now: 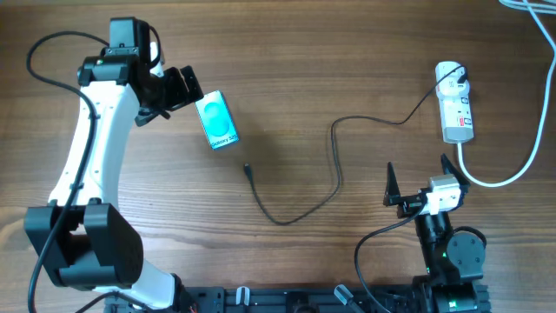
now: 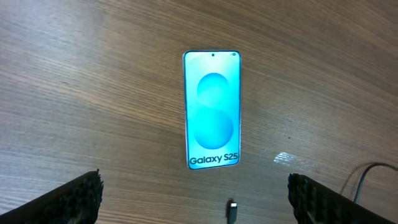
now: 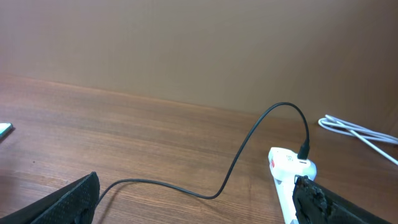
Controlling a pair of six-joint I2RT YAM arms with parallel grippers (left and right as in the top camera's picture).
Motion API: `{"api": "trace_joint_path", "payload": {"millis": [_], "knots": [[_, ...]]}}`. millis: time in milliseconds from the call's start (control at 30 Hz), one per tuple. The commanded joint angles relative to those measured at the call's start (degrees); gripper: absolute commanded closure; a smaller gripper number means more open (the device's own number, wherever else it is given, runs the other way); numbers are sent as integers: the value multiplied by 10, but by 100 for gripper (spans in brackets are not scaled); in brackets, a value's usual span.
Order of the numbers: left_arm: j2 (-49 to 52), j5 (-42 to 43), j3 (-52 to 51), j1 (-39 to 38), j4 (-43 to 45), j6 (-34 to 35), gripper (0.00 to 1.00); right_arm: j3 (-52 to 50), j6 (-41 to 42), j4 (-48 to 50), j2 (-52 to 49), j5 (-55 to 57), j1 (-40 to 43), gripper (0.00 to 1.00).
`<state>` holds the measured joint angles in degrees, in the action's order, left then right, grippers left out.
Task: Plug charger to phone and switch on socket
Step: 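Lower the open left gripper over the phone's top edge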
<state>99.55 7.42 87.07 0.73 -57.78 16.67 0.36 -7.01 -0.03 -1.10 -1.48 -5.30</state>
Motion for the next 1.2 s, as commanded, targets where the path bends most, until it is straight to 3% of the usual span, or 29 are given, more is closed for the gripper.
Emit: {"api": "trace_joint_path", "payload": {"millis": [0, 1167], "knots": [[8, 8, 9, -11, 4, 5, 0, -1, -5, 2, 7, -7, 3, 0], [8, 2, -17, -16, 62, 23, 0, -1, -5, 2, 7, -7, 3, 0]]}}
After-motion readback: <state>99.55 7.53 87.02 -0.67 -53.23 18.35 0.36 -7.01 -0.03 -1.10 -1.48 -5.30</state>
